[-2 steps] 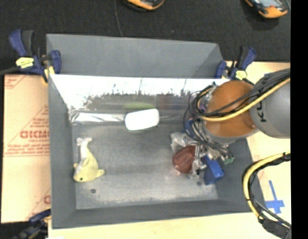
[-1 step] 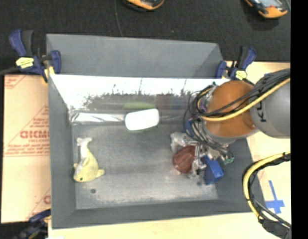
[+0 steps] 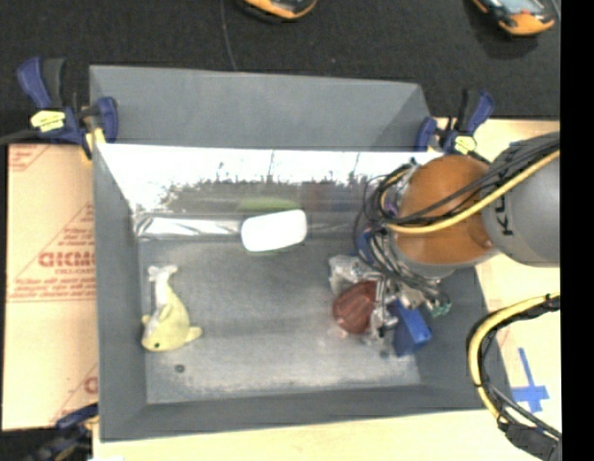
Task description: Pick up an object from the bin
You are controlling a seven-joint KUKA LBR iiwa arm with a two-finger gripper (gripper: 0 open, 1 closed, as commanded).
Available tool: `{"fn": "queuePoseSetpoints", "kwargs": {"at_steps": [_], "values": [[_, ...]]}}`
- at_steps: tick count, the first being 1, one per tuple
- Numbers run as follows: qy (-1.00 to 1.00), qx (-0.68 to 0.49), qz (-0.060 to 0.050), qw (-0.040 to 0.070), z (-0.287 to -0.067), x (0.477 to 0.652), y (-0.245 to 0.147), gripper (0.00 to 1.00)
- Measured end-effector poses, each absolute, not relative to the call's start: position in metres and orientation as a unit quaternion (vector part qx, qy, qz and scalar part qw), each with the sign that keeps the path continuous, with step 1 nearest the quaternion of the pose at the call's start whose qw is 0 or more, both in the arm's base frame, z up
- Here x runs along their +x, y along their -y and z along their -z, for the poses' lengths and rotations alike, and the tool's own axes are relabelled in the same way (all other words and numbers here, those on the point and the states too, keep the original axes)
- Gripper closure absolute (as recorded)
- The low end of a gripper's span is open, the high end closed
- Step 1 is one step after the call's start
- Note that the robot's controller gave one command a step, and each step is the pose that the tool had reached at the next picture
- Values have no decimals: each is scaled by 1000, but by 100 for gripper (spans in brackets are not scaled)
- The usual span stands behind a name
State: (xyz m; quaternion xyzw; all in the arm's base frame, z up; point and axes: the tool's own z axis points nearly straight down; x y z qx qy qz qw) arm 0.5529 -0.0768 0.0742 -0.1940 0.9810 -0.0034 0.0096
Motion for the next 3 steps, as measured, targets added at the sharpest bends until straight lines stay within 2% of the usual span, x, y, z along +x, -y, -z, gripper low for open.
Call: {"fn": "queuePoseSetpoints", "kwargs": {"at_steps": [3], "values": [[-981, -193, 3, 10, -74, 553, 77, 100]]}}
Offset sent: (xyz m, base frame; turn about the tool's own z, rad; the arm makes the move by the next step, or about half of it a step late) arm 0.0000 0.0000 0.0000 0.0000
